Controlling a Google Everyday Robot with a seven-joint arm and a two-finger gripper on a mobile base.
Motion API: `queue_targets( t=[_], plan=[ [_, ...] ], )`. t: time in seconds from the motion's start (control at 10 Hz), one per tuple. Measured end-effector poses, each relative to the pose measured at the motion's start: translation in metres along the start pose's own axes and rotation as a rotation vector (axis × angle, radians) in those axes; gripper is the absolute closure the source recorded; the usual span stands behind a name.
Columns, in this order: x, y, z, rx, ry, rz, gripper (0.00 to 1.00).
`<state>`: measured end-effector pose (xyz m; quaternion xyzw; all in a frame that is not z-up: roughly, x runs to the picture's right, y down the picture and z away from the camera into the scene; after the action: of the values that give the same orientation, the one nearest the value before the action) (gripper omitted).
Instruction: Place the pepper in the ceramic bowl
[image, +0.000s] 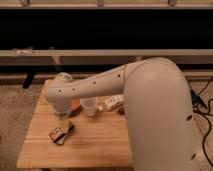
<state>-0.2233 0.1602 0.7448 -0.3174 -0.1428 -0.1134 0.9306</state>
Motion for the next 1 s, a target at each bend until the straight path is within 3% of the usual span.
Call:
queue_targets(
  t=[0.3, 0.5, 0.6, 0.8, 1.0],
  plan=[
    [0.000, 0.001, 0.000, 0.002, 0.003, -0.002, 0.20],
    [0.004, 0.008, -0.012, 0.025, 0.008, -0.008, 0.20],
    [0.009, 0.015, -0.027, 0.043, 0.012, -0.003, 0.20],
    [0.036, 0.034, -0.056, 0.068, 0.011, 0.046, 0.20],
    [0.090, 0.055, -0.078, 0.089, 0.005, 0.132, 0.20]
  ],
)
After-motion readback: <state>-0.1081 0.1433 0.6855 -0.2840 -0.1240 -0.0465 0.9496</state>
